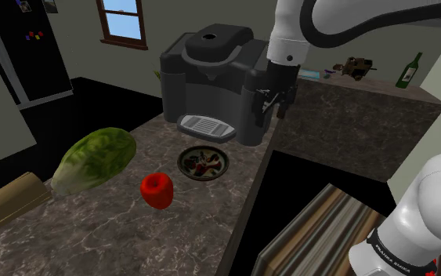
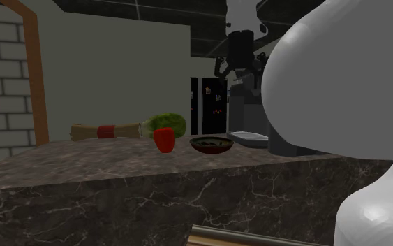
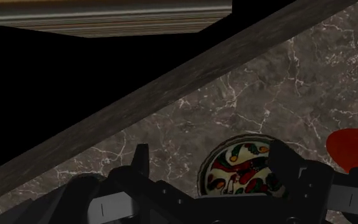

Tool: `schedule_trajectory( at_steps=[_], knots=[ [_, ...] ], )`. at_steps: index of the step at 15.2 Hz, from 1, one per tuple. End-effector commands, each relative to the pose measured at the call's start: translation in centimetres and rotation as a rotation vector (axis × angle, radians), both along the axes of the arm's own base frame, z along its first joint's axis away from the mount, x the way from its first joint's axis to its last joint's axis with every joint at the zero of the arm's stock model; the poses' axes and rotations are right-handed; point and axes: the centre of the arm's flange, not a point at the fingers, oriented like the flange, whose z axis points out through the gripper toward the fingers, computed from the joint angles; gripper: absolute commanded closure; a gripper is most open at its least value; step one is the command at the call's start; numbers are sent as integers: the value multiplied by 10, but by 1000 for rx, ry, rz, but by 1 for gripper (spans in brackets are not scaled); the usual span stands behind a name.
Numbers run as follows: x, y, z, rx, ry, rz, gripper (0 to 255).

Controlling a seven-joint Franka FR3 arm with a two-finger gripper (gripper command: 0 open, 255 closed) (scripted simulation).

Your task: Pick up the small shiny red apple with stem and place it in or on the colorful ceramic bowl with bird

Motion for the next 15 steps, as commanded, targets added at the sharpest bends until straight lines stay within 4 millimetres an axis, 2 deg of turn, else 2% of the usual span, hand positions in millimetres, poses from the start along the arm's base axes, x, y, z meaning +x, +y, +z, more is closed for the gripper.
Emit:
schedule_trajectory(
  at_steps=[1,15],
  knots=[
    [7,25,-8,-9,10,16,0],
    [71,197,-81,-80,73,127,0]
  ],
)
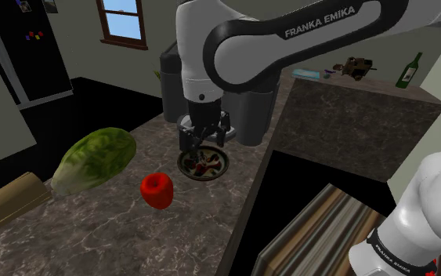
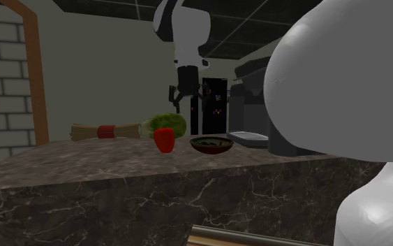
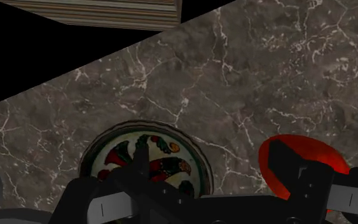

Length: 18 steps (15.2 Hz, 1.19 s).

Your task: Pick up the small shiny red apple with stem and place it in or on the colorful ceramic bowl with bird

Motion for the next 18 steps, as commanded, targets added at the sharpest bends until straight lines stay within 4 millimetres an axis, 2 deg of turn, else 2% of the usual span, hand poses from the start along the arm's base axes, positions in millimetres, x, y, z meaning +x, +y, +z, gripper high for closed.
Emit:
schedule_trajectory(
  at_steps=[1,10,18],
  knots=[
    [7,26,-11,-10,9,15,0],
    [34,137,-67,-55,50,87,0],
    [31,135,-109,-56,51,89,0]
  ],
)
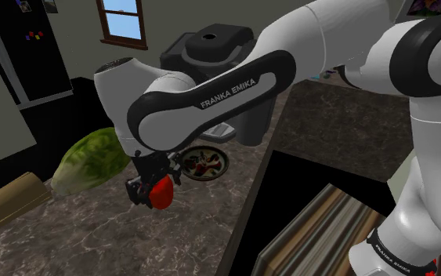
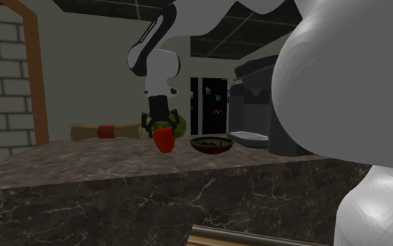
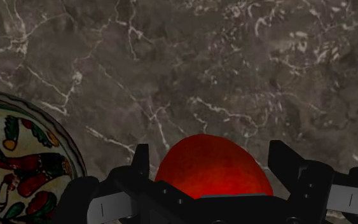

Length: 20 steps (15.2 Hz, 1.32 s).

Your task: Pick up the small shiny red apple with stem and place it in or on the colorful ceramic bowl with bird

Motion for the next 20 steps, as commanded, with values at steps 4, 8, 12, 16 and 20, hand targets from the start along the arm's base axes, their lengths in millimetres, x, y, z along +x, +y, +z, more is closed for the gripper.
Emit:
schedule_trajectory(
  at_steps=[4,8,12,16,20],
  knots=[
    [1,0,-7,0,0,0,0],
    [1,0,-7,0,0,0,0],
    [1,0,-7,0,0,0,255],
    [1,0,-7,0,0,0,255],
    [1,0,4,0,0,0,255]
  ],
)
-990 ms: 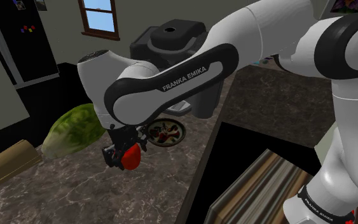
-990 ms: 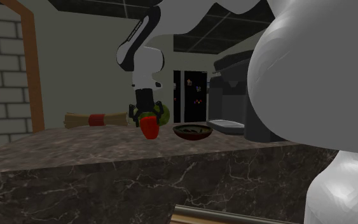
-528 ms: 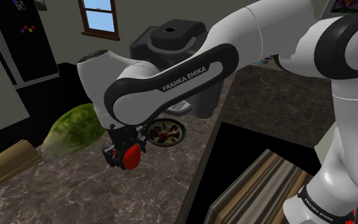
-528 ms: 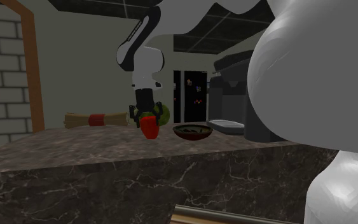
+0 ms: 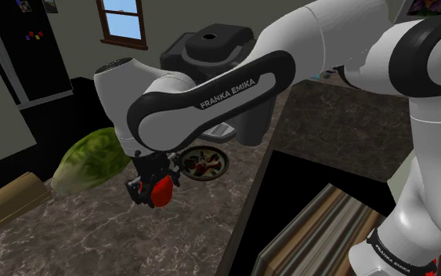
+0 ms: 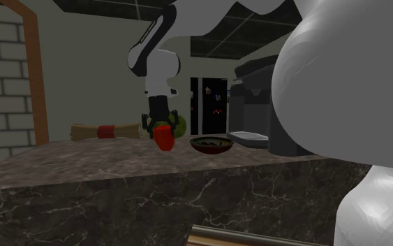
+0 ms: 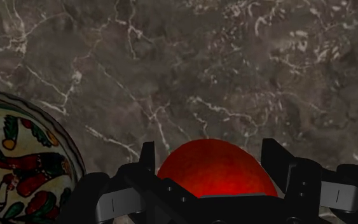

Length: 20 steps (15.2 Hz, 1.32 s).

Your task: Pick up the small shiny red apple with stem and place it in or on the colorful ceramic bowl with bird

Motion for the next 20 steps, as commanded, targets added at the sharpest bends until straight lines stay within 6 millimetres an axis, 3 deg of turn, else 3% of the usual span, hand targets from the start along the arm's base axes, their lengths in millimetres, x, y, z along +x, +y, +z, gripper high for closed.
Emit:
schedule_trajectory(
  at_steps=[1,20],
  knots=[
    [0,0,9,0,0,0,255],
    [0,0,110,0,0,0,255]
  ],
)
